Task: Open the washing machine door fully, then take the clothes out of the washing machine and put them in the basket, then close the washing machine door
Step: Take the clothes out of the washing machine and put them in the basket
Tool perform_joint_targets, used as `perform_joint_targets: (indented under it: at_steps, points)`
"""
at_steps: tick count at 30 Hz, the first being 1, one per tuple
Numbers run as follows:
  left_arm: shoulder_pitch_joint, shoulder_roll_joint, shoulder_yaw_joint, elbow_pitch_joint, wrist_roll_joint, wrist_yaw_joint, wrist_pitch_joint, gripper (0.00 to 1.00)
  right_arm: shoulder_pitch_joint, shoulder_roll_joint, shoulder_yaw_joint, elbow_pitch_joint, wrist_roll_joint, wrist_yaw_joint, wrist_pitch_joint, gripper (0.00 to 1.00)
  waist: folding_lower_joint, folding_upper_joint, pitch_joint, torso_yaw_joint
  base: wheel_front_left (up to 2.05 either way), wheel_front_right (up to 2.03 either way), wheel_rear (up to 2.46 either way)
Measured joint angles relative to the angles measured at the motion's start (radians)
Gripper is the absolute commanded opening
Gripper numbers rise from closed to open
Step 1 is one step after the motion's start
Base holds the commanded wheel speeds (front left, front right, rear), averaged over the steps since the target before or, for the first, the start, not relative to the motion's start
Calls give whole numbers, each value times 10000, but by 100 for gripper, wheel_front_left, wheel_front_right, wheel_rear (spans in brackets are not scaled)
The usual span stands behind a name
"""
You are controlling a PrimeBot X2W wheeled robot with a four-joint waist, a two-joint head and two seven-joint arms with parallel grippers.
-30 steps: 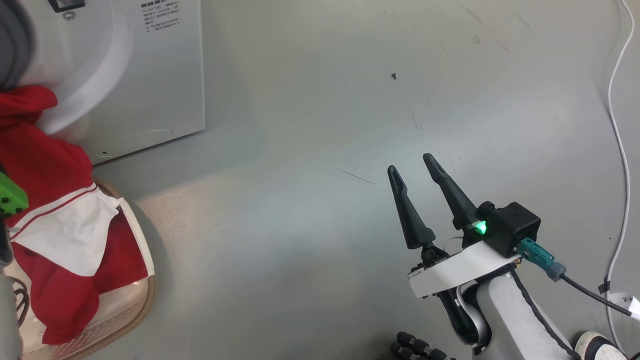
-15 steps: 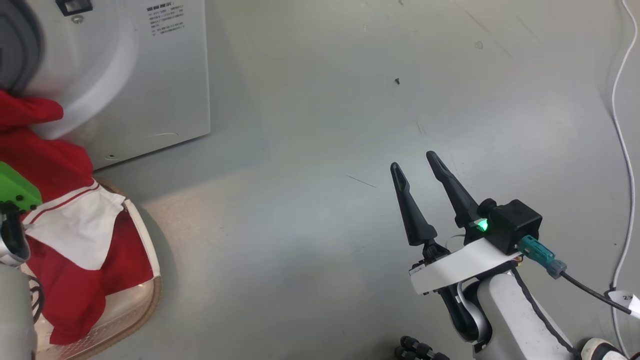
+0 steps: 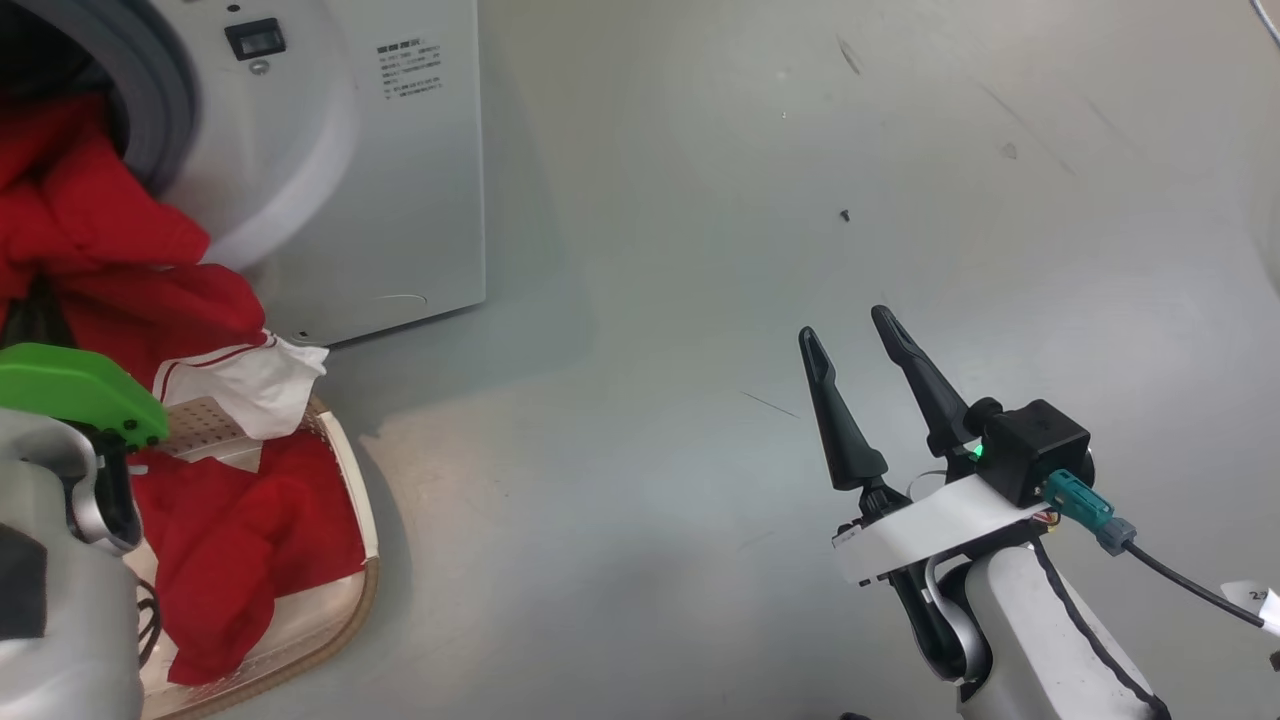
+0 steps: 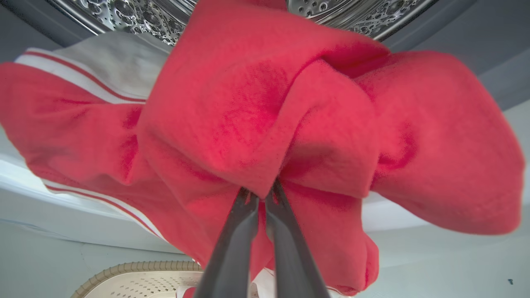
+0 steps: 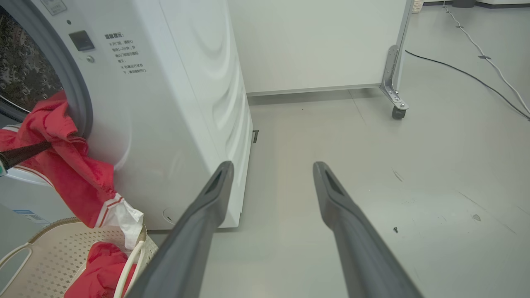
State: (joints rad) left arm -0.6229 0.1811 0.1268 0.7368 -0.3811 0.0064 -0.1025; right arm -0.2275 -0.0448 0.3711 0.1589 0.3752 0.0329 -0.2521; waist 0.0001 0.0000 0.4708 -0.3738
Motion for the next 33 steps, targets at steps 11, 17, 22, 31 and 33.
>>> perform_joint_targets:
  at_steps: [11, 17, 22, 31, 33]
  points:
    - [591, -211, -619, -58, 581, -380, -1189, 0, 117, -6, -268, 263, -268, 100, 0, 100, 0, 0, -810, 820, 0, 0, 0]
    - [740, -328, -984, -460, 932, -483, -1373, 0, 312, -17, -458, 355, -445, 117, 0, 100, 0, 0, -1252, 1338, 0, 0, 0]
    - [981, -479, -1175, -928, 1191, -485, -1465, 0, 537, -59, -508, 433, -558, 188, 0, 100, 0, 0, -1558, 1780, 0, 0, 0]
    - [1512, -694, -1204, -2015, 1256, -568, -1467, 0, 744, -104, -627, 545, -700, 282, 0, 100, 0, 0, -2063, 2469, 0, 0, 0]
    - [1637, -706, -1231, -2268, 1283, -570, -1467, 0, 753, -104, -627, 556, -702, 313, 0, 100, 0, 0, -2151, 2555, 0, 0, 0]
